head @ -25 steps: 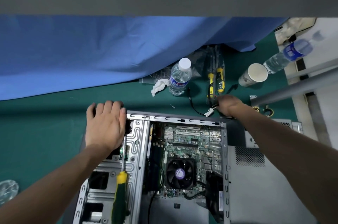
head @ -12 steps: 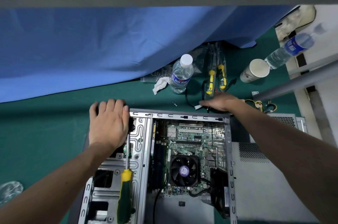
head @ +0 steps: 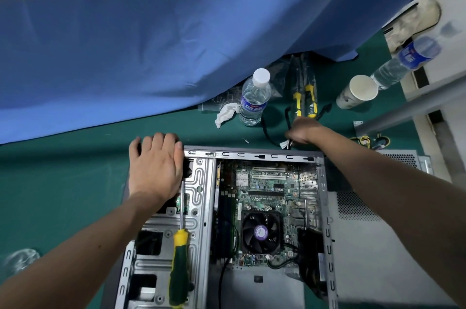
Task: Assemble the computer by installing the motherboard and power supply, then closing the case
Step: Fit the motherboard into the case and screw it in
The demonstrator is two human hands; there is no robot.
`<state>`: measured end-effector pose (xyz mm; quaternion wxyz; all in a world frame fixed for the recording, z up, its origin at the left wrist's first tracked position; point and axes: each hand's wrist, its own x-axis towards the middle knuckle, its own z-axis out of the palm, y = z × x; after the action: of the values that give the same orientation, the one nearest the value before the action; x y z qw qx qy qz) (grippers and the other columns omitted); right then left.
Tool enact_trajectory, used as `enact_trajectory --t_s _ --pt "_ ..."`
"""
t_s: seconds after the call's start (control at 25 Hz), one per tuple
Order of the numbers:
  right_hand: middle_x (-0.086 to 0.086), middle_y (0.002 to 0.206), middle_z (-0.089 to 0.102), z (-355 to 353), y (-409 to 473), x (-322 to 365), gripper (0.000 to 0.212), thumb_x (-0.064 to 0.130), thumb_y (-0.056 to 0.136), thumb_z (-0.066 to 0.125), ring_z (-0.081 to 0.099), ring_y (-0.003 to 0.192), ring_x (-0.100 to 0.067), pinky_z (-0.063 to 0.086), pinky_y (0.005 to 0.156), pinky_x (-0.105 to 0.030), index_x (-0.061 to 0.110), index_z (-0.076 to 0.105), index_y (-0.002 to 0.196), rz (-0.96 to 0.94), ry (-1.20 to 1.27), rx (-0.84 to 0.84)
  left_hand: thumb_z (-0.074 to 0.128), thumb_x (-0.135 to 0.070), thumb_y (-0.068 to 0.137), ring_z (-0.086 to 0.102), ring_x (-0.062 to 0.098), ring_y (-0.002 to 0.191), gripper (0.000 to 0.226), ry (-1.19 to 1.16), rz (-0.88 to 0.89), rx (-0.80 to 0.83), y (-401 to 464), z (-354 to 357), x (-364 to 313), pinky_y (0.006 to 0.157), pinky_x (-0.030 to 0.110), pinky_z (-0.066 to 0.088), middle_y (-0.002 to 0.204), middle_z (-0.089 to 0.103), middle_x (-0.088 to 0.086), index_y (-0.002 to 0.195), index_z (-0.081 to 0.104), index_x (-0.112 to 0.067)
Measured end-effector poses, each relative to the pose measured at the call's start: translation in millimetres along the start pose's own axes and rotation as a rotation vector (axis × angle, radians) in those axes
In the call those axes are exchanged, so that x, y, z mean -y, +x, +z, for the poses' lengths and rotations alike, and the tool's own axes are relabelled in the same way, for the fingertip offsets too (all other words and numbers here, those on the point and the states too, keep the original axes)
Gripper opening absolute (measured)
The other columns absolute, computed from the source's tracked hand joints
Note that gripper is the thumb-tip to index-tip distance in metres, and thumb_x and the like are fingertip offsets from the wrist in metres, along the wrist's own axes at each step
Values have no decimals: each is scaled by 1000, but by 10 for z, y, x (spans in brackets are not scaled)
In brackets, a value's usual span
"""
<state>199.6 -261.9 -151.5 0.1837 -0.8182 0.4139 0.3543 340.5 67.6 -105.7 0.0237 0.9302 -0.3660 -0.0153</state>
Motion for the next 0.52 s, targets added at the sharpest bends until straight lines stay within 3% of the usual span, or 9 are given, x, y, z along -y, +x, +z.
enact_trajectory --t_s 0.12,0.24,0.36,0.52 --pt "-7 73 50 -131 -223 -101 34 35 91 53 53 69 -24 37 58 -29 10 47 69 -8 57 -139 14 -35 102 49 27 90 42 3 9 0 -27 -2 8 103 49 30 96 55 4 100 52 -17" --pt "-12 73 50 -335 -509 -193 42 42 91 51 52 75 -31 38 63 -30 6 53 70 -19 102 -337 15 -35 102 50 29 90 43 -3 18 -1 -24 -10 24 102 50 30 96 56 5 101 53 -16" --pt "-15 72 53 -495 -870 -286 40 37 92 50 52 76 -35 38 65 -33 4 53 69 -23 198 -533 14 -36 102 50 30 90 44 4 31 -12 -14 -4 19 102 50 30 96 57 7 101 53 -15" --pt "-10 63 49 -608 -1350 -361 31 25 91 50 46 66 -33 30 56 -35 7 43 66 -67 371 -647 15 -36 102 51 31 90 44 -2 37 1 -13 -19 29 101 51 29 95 57 7 99 53 -15"
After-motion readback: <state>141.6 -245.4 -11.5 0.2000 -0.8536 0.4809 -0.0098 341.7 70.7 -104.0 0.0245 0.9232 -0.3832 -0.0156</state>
